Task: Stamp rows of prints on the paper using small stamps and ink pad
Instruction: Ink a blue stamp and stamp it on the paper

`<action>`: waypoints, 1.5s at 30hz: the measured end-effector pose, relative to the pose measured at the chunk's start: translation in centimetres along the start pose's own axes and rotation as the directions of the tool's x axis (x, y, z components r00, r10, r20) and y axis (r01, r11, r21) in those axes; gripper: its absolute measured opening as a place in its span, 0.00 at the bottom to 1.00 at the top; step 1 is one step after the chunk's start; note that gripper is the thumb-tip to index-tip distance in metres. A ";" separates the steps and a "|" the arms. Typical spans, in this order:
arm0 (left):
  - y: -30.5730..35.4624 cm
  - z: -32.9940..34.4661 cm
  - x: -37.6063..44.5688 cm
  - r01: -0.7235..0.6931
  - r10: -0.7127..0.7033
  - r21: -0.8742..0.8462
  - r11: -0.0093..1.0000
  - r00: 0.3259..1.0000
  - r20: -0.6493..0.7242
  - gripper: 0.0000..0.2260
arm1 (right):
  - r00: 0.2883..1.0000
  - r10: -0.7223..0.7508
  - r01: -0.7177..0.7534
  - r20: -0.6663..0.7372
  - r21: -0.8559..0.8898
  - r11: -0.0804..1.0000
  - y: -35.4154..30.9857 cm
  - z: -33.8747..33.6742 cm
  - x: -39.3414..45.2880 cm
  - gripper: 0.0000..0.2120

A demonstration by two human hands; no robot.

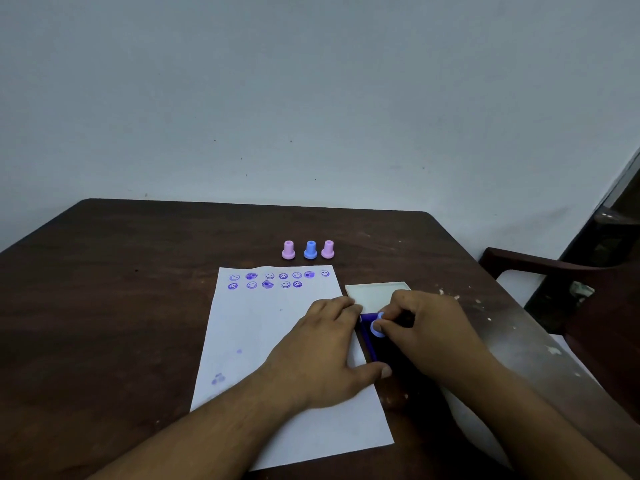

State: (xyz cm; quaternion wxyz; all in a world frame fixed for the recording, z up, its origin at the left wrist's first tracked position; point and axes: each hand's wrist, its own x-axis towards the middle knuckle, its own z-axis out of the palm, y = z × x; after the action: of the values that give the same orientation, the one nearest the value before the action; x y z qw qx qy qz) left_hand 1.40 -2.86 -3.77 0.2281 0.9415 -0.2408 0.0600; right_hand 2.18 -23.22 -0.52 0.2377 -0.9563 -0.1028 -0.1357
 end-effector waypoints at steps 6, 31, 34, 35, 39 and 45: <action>-0.1 0.1 -0.1 -0.003 0.003 -0.009 1.000 1.000 -0.014 0.44 | 1.000 -0.017 0.017 0.002 -0.032 0.999 -0.6 0.1 -0.4 0.11; 0.7 -0.7 -0.3 -0.065 0.058 -0.060 0.996 0.991 -0.120 0.33 | 0.999 -0.035 0.034 -0.020 -0.031 0.999 -0.5 -0.9 -0.5 0.08; 1.0 -0.6 -0.1 -0.074 0.071 -0.015 0.997 0.990 -0.125 0.32 | 0.997 -0.038 0.038 -0.067 0.010 0.999 -0.7 -1.9 -0.2 0.09; 1.1 -0.6 0.0 -0.071 0.070 -0.007 0.997 0.990 -0.123 0.31 | 0.995 -0.033 0.036 -0.097 0.030 0.999 -0.8 -2.3 0.0 0.10; 1.1 -0.8 -0.1 -0.067 0.064 -0.022 0.998 0.993 -0.098 0.31 | 0.987 -0.006 0.026 -0.161 0.124 0.992 -2.2 -3.5 1.5 0.07; 0.5 -3.3 -0.1 -0.028 0.017 -0.075 0.997 0.989 -0.145 0.23 | 0.982 0.008 0.048 -0.189 0.289 0.956 -5.1 -2.5 5.7 0.06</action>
State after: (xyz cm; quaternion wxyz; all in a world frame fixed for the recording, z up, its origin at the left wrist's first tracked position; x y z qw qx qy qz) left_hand 1.05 -1.73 -0.64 0.2803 0.9224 -0.2365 0.1214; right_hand 5.68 -19.21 5.52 0.3835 -0.8925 -0.1087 -0.2112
